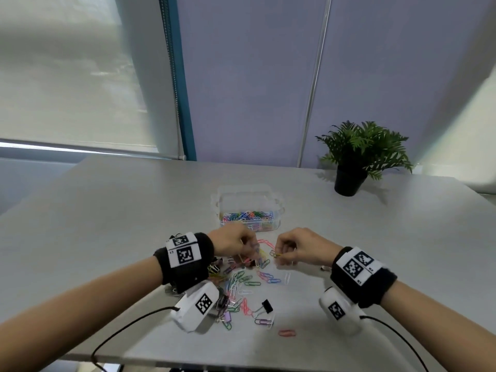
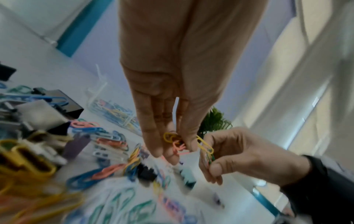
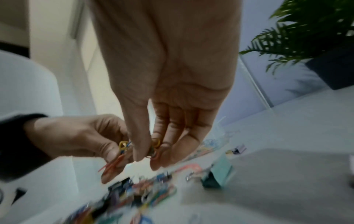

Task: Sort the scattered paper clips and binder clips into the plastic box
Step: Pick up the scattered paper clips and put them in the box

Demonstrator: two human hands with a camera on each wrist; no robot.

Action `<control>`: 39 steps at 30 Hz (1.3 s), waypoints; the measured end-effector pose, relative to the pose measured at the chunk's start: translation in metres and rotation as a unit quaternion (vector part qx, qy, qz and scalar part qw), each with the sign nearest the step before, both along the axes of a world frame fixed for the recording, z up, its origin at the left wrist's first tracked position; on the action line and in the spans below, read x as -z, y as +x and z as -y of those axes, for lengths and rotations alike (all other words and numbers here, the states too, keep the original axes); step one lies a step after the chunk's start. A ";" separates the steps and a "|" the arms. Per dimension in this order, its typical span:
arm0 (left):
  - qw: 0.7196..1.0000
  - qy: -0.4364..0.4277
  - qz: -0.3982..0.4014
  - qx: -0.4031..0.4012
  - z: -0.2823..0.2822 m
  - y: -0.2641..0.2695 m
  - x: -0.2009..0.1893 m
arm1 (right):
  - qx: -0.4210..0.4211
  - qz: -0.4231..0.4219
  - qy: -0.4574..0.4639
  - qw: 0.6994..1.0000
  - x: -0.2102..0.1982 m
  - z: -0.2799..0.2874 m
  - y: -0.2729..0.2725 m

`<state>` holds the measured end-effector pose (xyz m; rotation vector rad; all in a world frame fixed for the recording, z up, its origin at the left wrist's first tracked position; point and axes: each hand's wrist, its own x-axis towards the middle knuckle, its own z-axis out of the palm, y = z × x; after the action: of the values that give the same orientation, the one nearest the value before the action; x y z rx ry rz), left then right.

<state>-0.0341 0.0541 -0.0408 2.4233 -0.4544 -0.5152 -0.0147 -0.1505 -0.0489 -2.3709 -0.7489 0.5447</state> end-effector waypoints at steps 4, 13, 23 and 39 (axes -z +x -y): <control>0.992 -0.107 -0.034 -0.065 -0.013 0.023 -0.020 | 0.063 -0.029 0.089 0.994 -0.016 0.000 0.025; 0.984 0.021 0.076 -0.160 -0.020 0.095 -0.033 | 0.155 0.017 0.098 0.983 -0.028 -0.045 0.091; 0.970 0.138 0.172 -0.103 -0.018 0.084 -0.019 | 0.073 0.178 -0.027 0.981 -0.025 -0.052 0.072; 0.960 0.216 0.150 0.097 0.022 0.002 0.027 | -0.086 0.110 -0.209 0.968 0.027 -0.039 0.024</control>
<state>-0.0323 0.0321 -0.0674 2.9142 -0.7822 -0.3545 0.0094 -0.1111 -0.0762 -2.8066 -1.0300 0.5590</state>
